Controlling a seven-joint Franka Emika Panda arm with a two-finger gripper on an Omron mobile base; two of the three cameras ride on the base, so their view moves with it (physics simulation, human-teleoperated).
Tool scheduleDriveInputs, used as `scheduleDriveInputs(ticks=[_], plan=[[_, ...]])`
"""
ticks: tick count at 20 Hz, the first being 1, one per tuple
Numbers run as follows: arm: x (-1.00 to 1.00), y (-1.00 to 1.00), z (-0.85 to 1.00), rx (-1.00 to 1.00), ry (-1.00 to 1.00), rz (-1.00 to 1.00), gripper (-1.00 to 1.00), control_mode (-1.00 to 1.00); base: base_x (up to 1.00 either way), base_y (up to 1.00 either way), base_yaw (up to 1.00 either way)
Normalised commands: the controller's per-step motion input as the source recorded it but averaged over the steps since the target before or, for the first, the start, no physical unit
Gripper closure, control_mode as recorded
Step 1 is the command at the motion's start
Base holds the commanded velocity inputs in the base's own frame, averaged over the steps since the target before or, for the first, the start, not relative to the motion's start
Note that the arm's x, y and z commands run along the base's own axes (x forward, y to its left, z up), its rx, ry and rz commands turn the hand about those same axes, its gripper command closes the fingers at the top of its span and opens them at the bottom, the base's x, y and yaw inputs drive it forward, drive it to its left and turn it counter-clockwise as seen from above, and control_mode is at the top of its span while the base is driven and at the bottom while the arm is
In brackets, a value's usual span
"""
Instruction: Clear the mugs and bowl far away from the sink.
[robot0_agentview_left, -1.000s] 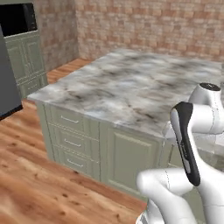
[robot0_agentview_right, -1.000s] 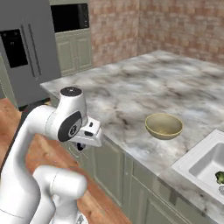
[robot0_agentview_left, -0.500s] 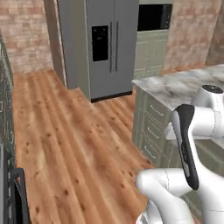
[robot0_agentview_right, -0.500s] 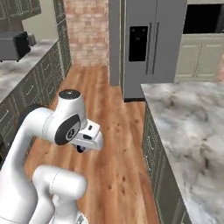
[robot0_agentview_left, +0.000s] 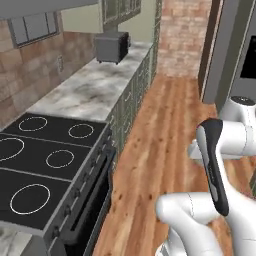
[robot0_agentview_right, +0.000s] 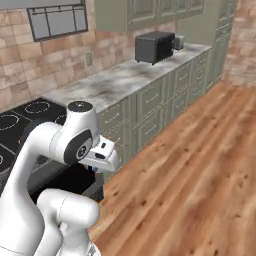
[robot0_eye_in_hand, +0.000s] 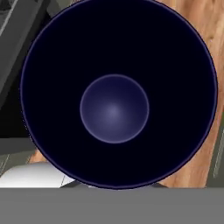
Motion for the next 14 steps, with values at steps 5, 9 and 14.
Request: scheduleDriveInputs(ticks=[5, 9, 14], plan=[[0.0, 0.0, 0.0, 0.0, 0.0, 0.0, 1.0, 1.0, 0.0, 0.0, 1.0], [0.0, 0.0, 0.0, 0.0, 0.0, 0.0, 1.0, 1.0, 0.0, 0.0, 1.0], [0.0, 0.0, 0.0, 0.0, 0.0, 0.0, 1.0, 1.0, -0.03, 0.0, 0.96]])
